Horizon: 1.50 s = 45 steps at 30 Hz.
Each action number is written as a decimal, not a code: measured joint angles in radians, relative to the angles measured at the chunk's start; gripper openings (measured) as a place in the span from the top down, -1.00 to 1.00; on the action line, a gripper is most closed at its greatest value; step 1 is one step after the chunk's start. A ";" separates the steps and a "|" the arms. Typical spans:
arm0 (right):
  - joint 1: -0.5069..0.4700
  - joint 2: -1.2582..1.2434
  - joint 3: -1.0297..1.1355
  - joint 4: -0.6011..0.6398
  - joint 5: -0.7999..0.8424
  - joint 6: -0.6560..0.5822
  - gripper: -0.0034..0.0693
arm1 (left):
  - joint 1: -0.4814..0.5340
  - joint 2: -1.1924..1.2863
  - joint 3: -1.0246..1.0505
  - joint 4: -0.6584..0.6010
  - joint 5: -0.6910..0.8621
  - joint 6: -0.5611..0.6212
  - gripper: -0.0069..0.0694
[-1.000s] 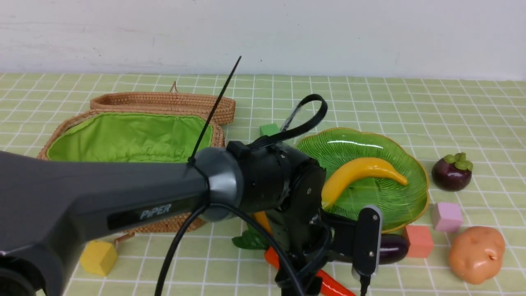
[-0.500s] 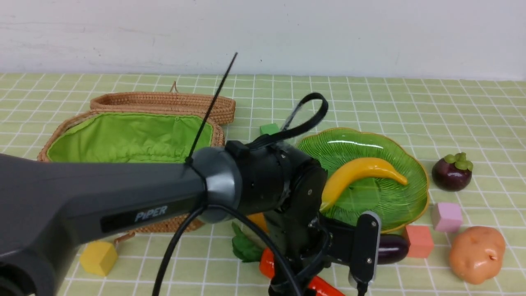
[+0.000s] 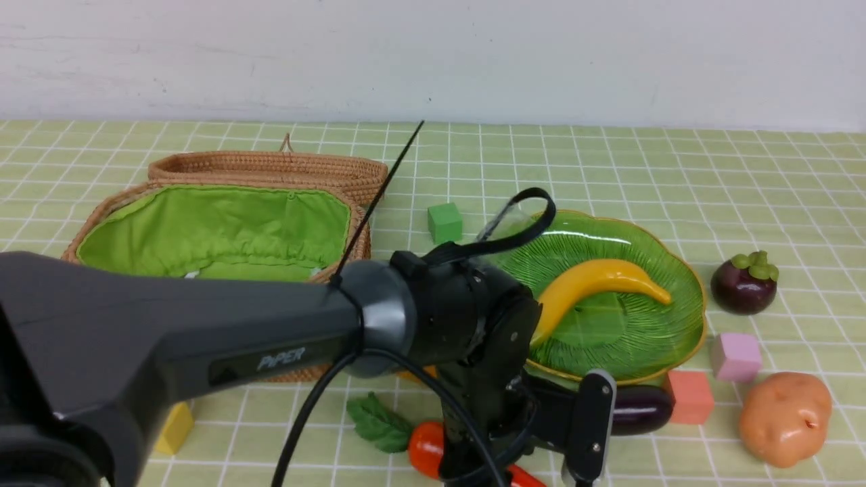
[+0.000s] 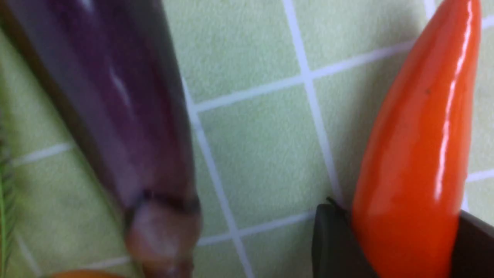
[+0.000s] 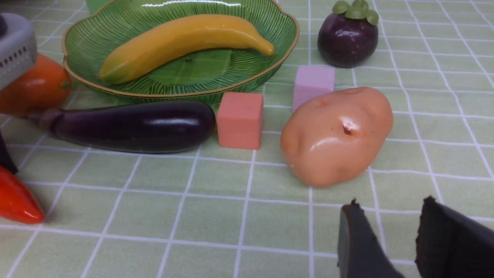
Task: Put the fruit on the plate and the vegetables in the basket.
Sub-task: Use the left arm to grab a carrot and put it into the left basket
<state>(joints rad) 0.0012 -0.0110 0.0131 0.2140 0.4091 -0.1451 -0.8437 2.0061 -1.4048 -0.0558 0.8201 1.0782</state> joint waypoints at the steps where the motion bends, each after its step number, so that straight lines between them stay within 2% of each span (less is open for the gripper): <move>1: 0.000 0.000 0.000 0.000 0.000 0.000 0.25 | 0.000 -0.021 0.000 -0.005 0.018 0.000 0.02; 5: 0.000 0.000 0.000 0.000 0.000 0.000 0.25 | -0.012 -0.132 0.000 -0.043 0.070 -0.049 0.02; 8: 0.000 0.000 0.000 0.000 0.000 0.000 0.25 | -0.020 -0.258 -0.027 -0.045 0.131 -0.212 0.02; 10: 0.000 0.000 0.000 0.000 0.000 0.000 0.25 | 0.002 -0.334 -0.070 0.005 0.175 -0.317 0.02; 13: 0.000 0.000 0.000 0.000 0.000 0.000 0.25 | 0.088 -0.399 -0.154 0.128 0.252 -0.376 0.02; 15: 0.000 0.000 0.000 0.000 0.000 0.000 0.25 | 0.148 -0.404 -0.193 0.167 0.275 -0.379 0.02; 16: 0.000 0.000 0.000 0.000 0.000 0.000 0.25 | 0.224 -0.396 -0.227 0.201 0.282 -0.371 0.02; 18: 0.000 0.000 0.000 0.000 0.000 0.000 0.25 | 0.272 -0.384 -0.243 0.212 0.282 -0.356 0.02; 20: 0.000 0.000 0.000 0.000 0.000 0.000 0.25 | 0.385 -0.342 -0.259 0.228 0.276 -0.301 0.02; 24: 0.000 0.000 0.000 0.000 0.000 0.000 0.25 | 0.497 -0.237 -0.260 0.243 0.253 -0.235 0.02; 31: 0.000 0.000 0.000 0.000 0.000 0.000 0.25 | 0.533 -0.136 -0.260 0.362 0.212 -0.223 0.02; 38: 0.000 0.000 0.000 0.000 0.000 0.000 0.25 | 0.533 -0.132 -0.260 0.356 0.183 -0.250 0.02; 40: 0.000 0.000 0.000 0.000 0.000 0.000 0.25 | 0.533 -0.132 -0.260 0.356 0.189 -0.271 -0.02; 43: 0.000 0.000 0.000 0.000 0.000 0.000 0.25 | 0.533 -0.132 -0.260 0.357 0.194 -0.307 -0.35; 44: 0.000 0.000 0.000 0.000 0.000 0.000 0.25 | 0.533 -0.132 -0.260 0.357 0.194 -0.309 -0.40; 45: 0.000 0.000 0.000 0.000 0.000 0.000 0.25 | 0.533 -0.134 -0.260 0.357 0.197 -0.324 -0.57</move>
<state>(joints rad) 0.0012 -0.0110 0.0131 0.2140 0.4091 -0.1451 -0.3103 1.8724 -1.6652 0.3013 1.0167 0.7546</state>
